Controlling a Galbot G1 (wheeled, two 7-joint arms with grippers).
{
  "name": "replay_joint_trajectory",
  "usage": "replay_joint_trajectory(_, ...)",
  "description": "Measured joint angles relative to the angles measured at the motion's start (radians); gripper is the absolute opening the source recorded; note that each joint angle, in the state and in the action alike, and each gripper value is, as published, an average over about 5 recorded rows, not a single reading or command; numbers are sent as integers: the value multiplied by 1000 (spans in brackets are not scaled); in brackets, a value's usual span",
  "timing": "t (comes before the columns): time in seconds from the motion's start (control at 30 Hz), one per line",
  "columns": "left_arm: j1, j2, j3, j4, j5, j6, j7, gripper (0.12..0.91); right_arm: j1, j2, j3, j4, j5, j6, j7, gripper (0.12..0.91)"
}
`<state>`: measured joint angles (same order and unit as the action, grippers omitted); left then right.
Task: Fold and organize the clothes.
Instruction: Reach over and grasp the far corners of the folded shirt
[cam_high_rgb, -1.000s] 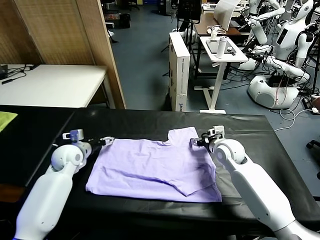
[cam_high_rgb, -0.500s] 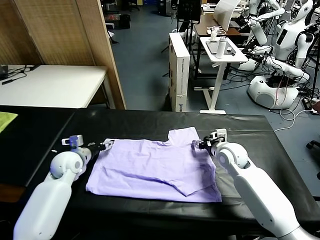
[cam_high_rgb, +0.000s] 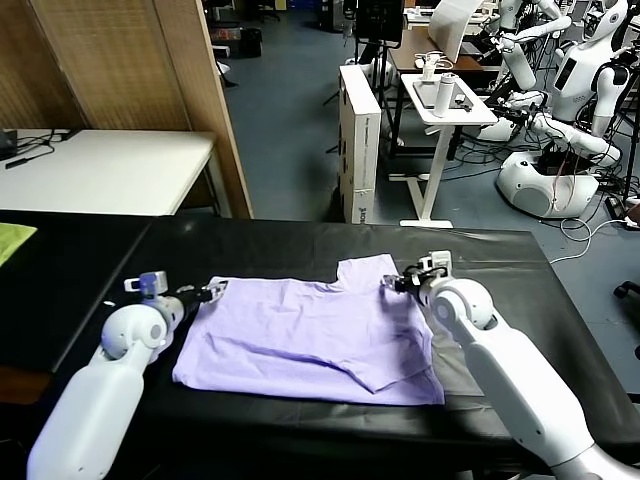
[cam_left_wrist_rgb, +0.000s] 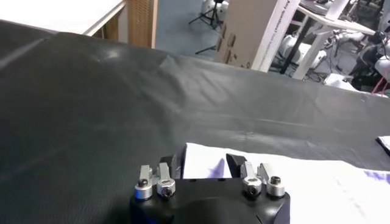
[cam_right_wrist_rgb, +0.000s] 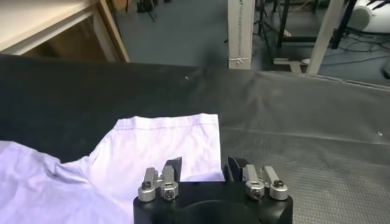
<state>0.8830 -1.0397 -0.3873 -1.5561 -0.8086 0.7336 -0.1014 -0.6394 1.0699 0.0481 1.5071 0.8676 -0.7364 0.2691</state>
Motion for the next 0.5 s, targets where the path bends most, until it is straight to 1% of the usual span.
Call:
replay_joint_trajectory(0.1, 0, 0, 0, 0, -1, 1, 0, 594, -3, -1, 0, -3, -1, 0, 0, 410)
replay_joint_trajectory(0.3, -7, 1, 3, 3, -2, 3, 1, 439, -6, -1, 2, -8, -3, 1, -2, 340)
replay_joint_trajectory(0.4, -13, 1, 5, 8, -2, 4, 2, 407, -8, 0, 3, -9, -5, 1, -2, 299)
replay_joint_trajectory(0.5, -19, 1, 6, 12, -3, 4, 2, 394, -9, 2, 3, -9, -7, 1, -4, 238)
